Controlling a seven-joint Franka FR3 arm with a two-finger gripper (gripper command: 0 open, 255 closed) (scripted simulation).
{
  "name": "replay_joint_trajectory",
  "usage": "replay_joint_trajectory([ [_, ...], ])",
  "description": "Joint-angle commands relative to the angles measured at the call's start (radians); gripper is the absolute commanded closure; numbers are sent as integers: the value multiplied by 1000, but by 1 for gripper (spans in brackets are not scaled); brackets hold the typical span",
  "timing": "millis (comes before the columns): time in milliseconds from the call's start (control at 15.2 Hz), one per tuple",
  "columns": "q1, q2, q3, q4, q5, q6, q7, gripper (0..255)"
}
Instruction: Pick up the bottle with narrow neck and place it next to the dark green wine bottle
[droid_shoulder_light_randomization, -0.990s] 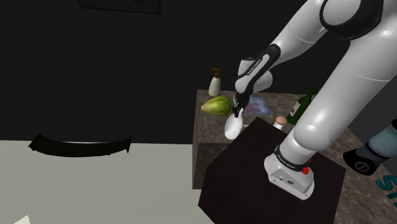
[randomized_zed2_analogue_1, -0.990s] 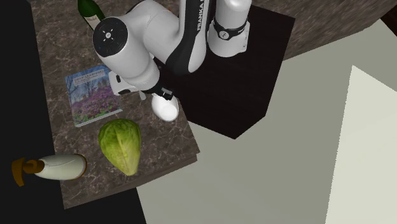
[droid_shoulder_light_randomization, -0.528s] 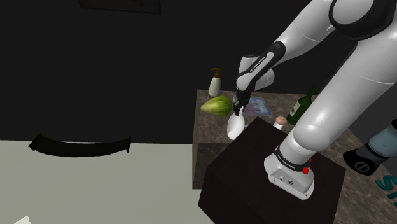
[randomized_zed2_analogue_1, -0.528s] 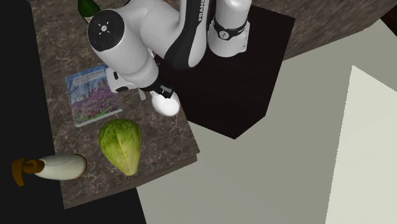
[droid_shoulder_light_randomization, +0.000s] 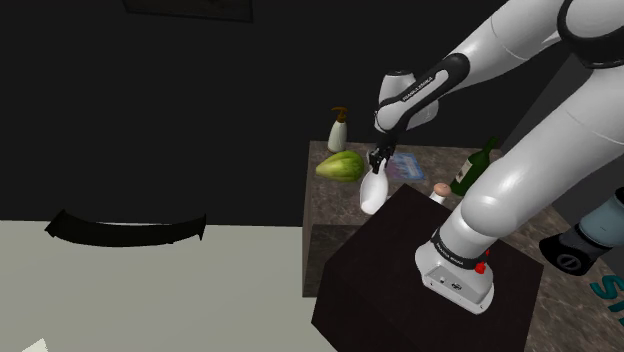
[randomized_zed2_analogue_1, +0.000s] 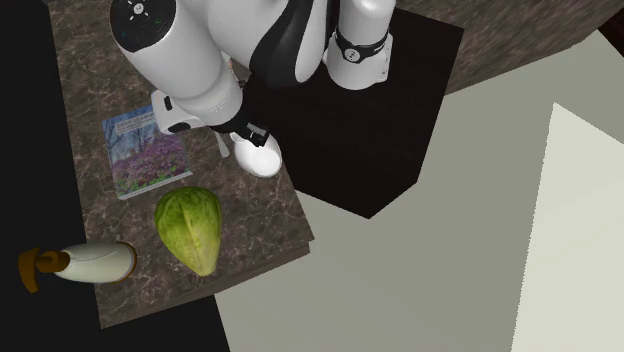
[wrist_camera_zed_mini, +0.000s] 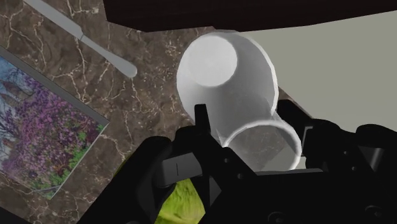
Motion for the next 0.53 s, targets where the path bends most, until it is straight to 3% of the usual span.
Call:
replay_joint_trajectory([
  [0, -2, -30, 3, 6, -6, -36, 5, 255],
  [462, -9, -130, 16, 32, -21, -161, 16, 255],
])
